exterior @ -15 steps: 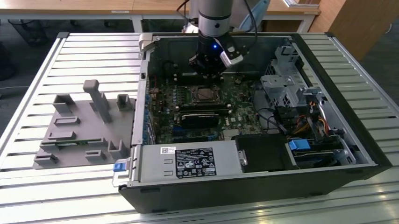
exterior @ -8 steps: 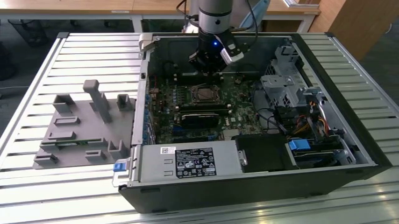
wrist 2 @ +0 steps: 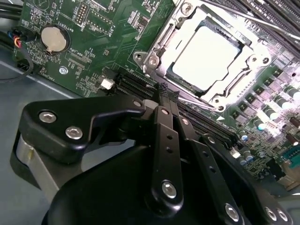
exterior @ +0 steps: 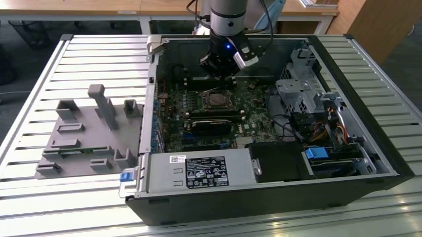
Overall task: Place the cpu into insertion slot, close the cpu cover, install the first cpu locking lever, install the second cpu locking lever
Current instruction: 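Install the first cpu locking lever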
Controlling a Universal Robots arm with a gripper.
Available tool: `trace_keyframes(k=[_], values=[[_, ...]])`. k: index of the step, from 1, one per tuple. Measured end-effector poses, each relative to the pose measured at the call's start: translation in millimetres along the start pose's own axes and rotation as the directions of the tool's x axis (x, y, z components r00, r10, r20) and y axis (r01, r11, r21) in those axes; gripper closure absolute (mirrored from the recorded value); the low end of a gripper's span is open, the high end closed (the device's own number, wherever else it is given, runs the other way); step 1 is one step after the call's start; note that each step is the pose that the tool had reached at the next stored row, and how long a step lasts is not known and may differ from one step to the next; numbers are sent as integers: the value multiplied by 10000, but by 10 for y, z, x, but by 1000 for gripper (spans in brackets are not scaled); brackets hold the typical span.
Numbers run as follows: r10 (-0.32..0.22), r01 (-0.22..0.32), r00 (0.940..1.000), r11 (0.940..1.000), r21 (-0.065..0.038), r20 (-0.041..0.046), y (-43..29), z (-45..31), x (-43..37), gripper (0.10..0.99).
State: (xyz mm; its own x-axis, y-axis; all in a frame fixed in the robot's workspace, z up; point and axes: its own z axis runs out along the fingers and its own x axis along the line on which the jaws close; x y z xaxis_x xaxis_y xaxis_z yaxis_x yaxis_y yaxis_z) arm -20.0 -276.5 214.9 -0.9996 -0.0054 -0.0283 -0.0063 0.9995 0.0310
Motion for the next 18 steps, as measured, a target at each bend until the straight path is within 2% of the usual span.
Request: trace_keyframes(k=[2,3,6,8,14,18], values=[[2,-2,10000,10000,-71,-1,-16,-1,5,980],[4,-4,10000,9999,-153,-1,-23,-1,7,980],[15,-15,10000,9987,-511,3,-47,-2,13,980],[19,-19,10000,9977,-674,3,-65,-3,16,980],[21,-20,10000,9973,-737,3,-140,-5,23,980],[28,-27,10000,9952,-983,5,-163,0,23,980]])
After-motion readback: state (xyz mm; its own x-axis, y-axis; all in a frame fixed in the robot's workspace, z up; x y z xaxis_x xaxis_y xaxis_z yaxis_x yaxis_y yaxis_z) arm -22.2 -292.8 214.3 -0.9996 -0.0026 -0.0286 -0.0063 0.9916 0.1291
